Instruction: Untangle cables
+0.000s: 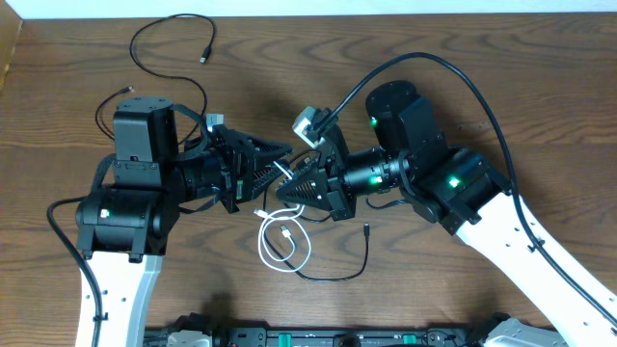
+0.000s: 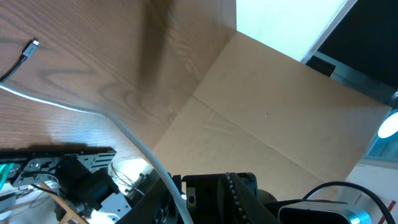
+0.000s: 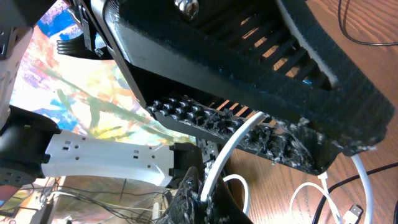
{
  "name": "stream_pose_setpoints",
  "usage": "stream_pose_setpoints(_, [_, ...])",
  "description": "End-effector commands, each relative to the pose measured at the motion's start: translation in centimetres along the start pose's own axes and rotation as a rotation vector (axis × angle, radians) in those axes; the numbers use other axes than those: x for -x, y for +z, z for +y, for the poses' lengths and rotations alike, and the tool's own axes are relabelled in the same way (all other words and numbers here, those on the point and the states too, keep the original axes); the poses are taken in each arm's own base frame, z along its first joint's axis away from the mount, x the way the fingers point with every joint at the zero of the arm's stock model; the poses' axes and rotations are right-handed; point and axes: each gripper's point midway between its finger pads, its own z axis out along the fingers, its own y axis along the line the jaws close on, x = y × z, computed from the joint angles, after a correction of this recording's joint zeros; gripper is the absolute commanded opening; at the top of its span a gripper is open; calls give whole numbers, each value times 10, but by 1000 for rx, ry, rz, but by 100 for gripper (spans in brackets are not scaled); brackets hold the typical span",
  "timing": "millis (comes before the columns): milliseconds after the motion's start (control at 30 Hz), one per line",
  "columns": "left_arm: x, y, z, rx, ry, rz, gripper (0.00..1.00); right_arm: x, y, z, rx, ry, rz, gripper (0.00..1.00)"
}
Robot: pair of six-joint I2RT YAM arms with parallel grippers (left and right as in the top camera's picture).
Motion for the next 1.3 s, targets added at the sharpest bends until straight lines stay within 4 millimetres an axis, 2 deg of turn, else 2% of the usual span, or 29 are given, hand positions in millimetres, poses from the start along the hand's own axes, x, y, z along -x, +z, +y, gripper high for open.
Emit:
stream_pose_setpoints(0, [-4, -6, -8, -19, 0, -11, 25, -3, 2, 0, -3, 8, 7, 1])
stream_pose_setpoints(500, [-4, -6, -8, -20, -11, -12, 25, -3, 2, -1, -9, 9, 5, 1])
stream_pose_setpoints(600, [-4, -6, -8, -20, -11, -12, 20, -3, 2, -1, -9, 9, 5, 1])
stream_pose_setpoints(767, [-4, -6, -8, -20, -10, -12, 19, -4, 2, -1, -11, 17, 11, 1])
stream_pose_setpoints(800, [-4, -6, -8, -20, -10, -12, 15, -4, 2, -1, -11, 18, 12, 1])
stream_pose_setpoints(967, [-4, -6, -8, -19, -10, -13, 8, -7, 2, -2, -13, 30, 20, 1])
stream_pose_setpoints(1267, [31, -10, -2, 20, 39, -216, 8, -20, 1, -10, -52, 96, 59, 2])
